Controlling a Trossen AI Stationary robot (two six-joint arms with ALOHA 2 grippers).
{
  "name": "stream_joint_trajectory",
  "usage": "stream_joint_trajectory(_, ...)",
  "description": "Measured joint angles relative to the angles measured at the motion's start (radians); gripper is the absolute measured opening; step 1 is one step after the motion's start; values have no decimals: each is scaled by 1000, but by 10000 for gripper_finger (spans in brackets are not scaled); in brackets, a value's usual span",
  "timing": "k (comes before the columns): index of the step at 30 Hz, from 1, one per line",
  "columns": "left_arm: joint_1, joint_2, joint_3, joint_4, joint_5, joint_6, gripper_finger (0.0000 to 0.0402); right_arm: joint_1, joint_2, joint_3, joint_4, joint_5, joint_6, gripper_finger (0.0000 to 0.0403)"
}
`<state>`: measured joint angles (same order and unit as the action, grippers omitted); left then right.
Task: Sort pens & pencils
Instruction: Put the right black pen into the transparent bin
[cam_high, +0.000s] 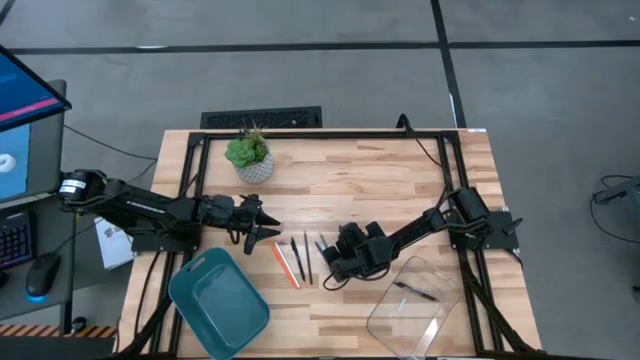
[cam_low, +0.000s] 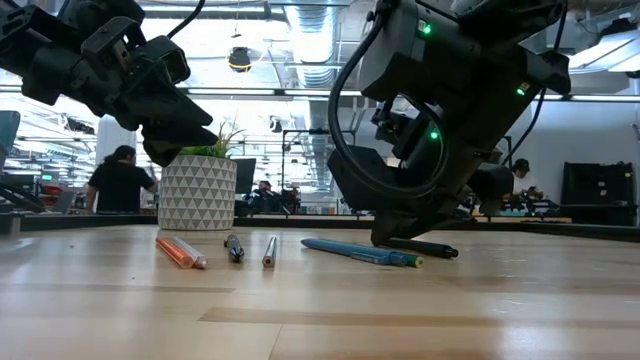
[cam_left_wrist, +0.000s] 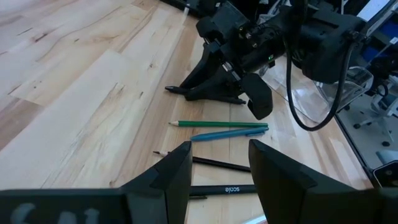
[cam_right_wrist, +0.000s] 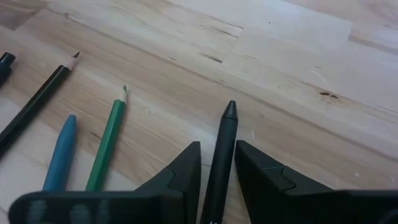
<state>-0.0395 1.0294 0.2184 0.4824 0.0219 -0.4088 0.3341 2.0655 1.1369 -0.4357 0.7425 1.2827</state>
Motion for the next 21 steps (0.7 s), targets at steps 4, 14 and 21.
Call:
stream_joint_trajectory(4,0,0,0,0,0,0,149,-2,0,0,-1,2,0,124)
stream_joint_trajectory(14,0,0,0,0,0,0,149,0,45,1,22,55,1,124)
stream_joint_trajectory(21,0,0,0,-1,1,0,149,-1,45,0,22,55,17,124)
